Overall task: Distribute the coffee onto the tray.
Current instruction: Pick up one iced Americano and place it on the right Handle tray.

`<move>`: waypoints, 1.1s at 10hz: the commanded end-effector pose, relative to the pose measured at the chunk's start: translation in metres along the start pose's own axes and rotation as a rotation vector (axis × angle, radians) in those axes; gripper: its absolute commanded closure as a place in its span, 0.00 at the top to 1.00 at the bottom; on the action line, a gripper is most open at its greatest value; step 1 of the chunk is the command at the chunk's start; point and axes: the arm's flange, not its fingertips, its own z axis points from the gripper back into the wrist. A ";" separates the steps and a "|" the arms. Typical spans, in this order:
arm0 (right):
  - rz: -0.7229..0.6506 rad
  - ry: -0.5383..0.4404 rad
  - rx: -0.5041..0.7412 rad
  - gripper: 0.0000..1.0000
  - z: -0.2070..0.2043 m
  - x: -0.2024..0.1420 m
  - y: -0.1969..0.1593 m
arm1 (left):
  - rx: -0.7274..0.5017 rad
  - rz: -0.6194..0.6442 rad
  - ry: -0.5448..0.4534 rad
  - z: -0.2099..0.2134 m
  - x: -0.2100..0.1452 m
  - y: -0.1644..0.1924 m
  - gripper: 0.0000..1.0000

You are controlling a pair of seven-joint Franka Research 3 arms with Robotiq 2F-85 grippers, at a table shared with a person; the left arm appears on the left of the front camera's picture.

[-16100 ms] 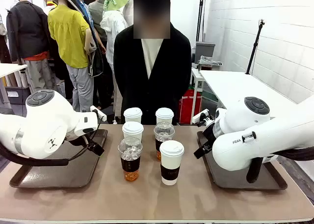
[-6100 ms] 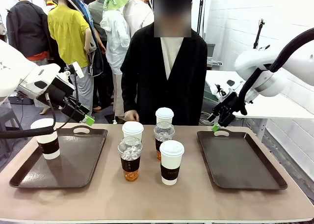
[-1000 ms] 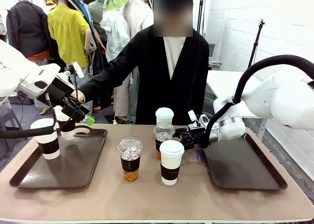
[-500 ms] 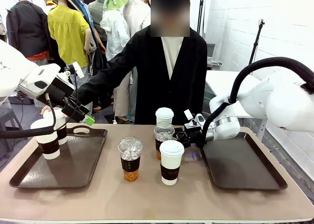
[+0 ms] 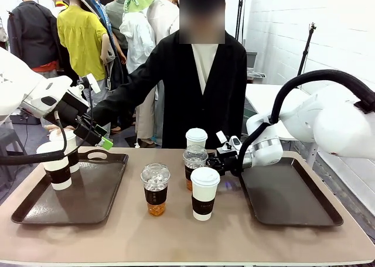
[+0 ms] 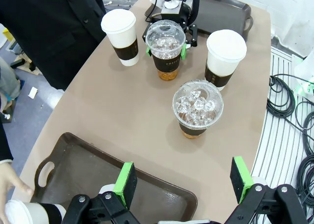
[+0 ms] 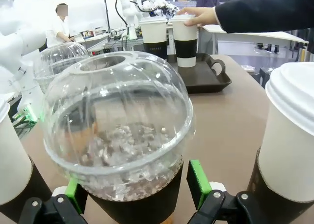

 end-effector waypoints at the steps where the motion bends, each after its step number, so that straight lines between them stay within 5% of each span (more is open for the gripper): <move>1: -0.015 0.022 0.020 1.00 -0.008 0.000 -0.013 | -0.015 -0.014 -0.021 -0.001 -0.002 0.002 1.00; 7: -0.038 0.028 0.045 1.00 -0.019 -0.003 -0.016 | -0.015 -0.014 -0.021 -0.001 -0.002 0.002 1.00; 9: -0.032 0.022 0.051 0.70 -0.018 -0.004 -0.015 | -0.015 -0.014 -0.021 -0.001 -0.002 0.002 1.00; 11: -0.027 0.021 0.053 0.70 -0.018 -0.004 -0.014 | -0.015 -0.014 -0.021 -0.001 -0.002 0.002 1.00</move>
